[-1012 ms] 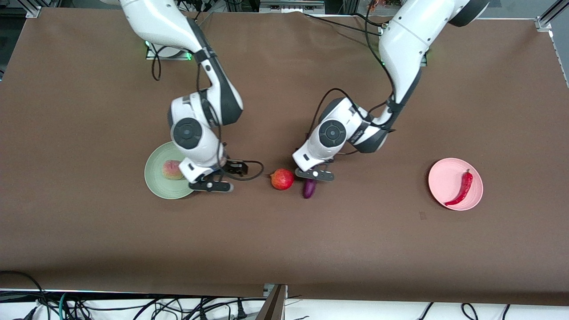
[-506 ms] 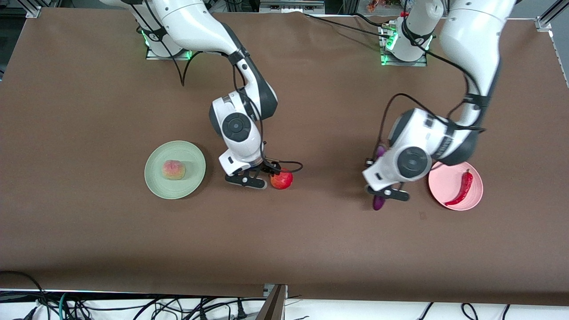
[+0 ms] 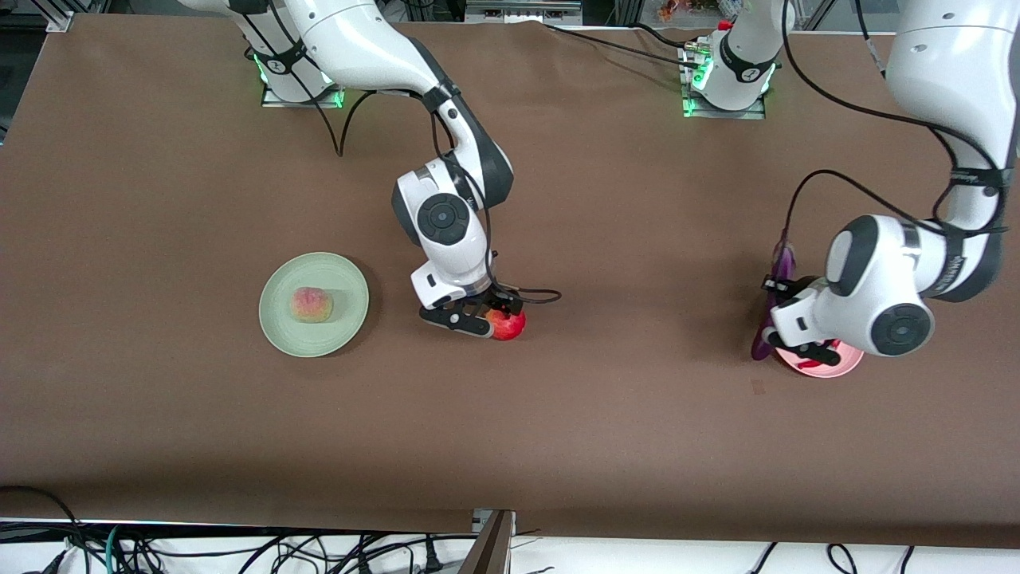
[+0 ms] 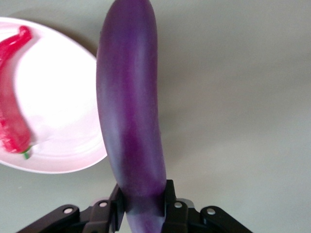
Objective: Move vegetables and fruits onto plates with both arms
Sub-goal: 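Lower the eggplant onto the pink plate while the right gripper carries the pomegranate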
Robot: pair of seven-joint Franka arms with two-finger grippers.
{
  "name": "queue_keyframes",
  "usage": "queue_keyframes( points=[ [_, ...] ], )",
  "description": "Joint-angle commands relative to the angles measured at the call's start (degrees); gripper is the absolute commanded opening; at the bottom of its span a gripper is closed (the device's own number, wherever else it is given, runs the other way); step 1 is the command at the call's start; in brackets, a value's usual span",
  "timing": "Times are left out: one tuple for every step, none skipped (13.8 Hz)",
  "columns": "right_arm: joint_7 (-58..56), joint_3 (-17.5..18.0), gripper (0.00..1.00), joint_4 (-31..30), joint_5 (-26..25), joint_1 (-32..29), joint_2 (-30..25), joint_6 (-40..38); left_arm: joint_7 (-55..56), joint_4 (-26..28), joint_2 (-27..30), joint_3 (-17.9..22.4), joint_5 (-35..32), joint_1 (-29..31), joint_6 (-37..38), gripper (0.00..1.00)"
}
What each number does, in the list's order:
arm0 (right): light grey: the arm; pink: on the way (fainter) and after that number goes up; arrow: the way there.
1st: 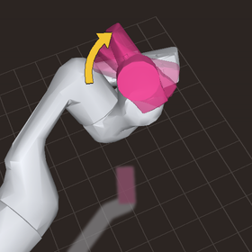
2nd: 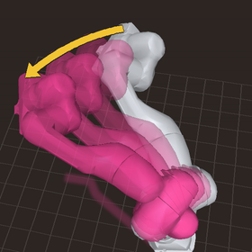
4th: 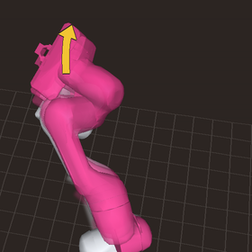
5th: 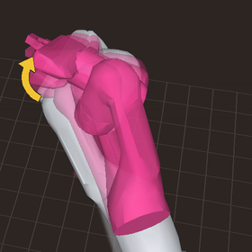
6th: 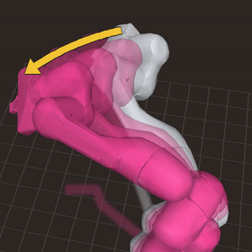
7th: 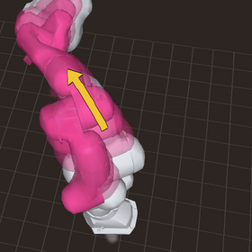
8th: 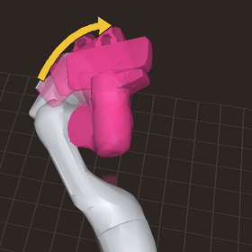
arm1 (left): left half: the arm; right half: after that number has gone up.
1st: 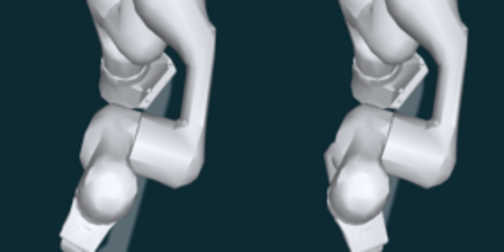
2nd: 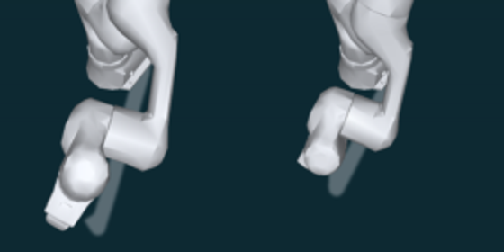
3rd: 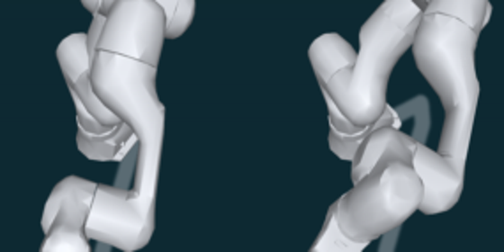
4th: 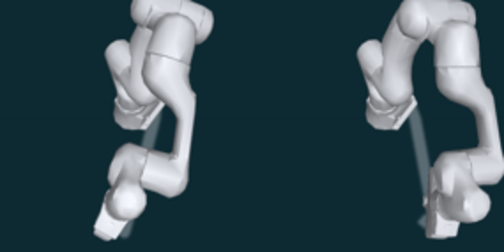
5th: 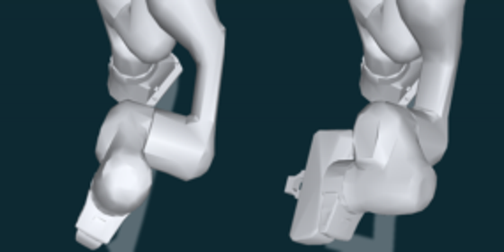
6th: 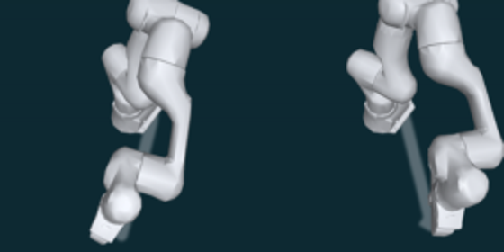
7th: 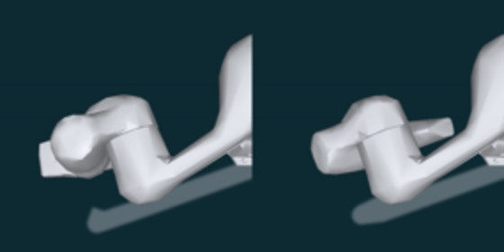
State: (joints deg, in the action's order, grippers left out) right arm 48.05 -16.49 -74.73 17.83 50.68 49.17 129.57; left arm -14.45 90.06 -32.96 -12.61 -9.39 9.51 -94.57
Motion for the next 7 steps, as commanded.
queue_keyframes(
  points=[
    [3.8, -0.2, 0.99, 6.2, 0.9, 0.7, 5.0, 0.2, -4.9, 1.4, 1.9, -0.1, -4.4, 2.3, 0.3, 0.15],
    [4.2, -0.2, 0.99, 6.5, 0.9, 0.9, 5.8, 1.0, -6.6, 1.6, 1.7, -0.1, -4.6, 3.1, -0.1, 0.16],
    [4.4, -0.1, 0.99, 6.4, 0.9, 1.3, 6.2, 2.6, -8.0, 1.8, 1.5, -0.1, -4.6, 3.7, -0.4, 0.17],
    [4.9, -0.2, 0.99, 6.5, 0.9, 1.4, 6.7, 3.1, -8.9, 1.6, 0.9, 0.1, -4.7, 4.3, -1.1, 0.17],
    [5.0, -0.1, 0.99, 6.5, 0.8, 1.4, 6.8, 3.5, -10.2, 1.8, 0.5, 0.1, -4.7, 5.4, -1.8, 0.17],
    [5.0, -0.2, 0.99, 6.5, 0.8, 1.5, 7.3, 3.9, -11.1, 1.8, -0.4, 0.1, -4.7, 6.5, -2.4, 0.18],
    [5.0, -0.1, 0.98, 6.5, 0.7, 1.7, 7.7, 4.4, -12.2, 1.8, -1.1, 0.1, -4.8, 7.4, -3.7, 0.2]
  ],
)
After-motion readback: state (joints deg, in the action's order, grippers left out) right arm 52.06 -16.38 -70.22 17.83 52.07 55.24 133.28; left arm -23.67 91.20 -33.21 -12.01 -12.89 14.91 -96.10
